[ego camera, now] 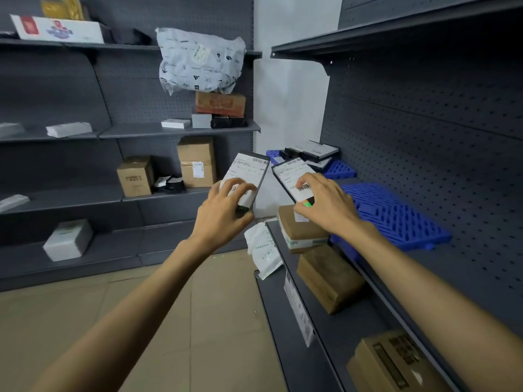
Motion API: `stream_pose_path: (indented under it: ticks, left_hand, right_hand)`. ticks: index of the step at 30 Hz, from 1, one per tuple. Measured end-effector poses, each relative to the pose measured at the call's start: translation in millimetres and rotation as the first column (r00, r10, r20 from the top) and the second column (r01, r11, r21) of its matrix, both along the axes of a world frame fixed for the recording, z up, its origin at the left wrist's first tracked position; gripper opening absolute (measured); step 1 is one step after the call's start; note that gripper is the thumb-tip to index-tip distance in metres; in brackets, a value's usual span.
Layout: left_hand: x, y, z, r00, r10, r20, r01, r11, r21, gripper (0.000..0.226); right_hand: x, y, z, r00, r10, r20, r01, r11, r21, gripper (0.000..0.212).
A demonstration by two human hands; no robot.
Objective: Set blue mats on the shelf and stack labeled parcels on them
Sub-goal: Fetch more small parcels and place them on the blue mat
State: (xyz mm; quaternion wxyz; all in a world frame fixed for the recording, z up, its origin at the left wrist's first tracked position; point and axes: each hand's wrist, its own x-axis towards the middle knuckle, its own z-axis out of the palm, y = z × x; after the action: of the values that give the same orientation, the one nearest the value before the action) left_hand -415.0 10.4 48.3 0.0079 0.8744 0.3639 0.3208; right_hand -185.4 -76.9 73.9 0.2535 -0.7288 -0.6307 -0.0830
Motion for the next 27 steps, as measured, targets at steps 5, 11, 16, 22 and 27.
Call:
stream_pose_path:
  ticks: [5, 11, 16, 22, 27]
  left_hand:
    - [34, 120, -2, 0.999, -0.049, -0.016, 0.048, 0.998, -0.033, 0.051]
    - [91, 259, 9, 0.985, -0.168, -0.033, 0.163, 0.981, -0.103, 0.052]
    - [163, 317, -12, 0.965, -0.256, -0.053, 0.246, 0.958, -0.146, 0.05]
    - [256, 386, -28, 0.938, -0.342, -0.053, 0.327, 0.926, -0.191, 0.05]
    - [323, 431, -28, 0.902, -0.429, -0.056, 0.405, 0.883, -0.24, 0.049]
  right_hand:
    - [39, 110, 5, 0.997, -0.067, -0.037, 0.068, 0.997, 0.036, 0.036]
    - [85, 218, 12, 0.984, -0.161, -0.071, 0.169, 0.977, 0.132, 0.044]
    - [138, 266, -19, 0.96, -0.27, -0.068, 0.272, 0.962, 0.013, 0.05]
    - [209, 334, -34, 0.924, -0.37, -0.098, 0.373, 0.928, 0.018, 0.053]
    - [255, 376, -38, 0.874, -0.468, -0.13, 0.471, 0.882, -0.011, 0.051]
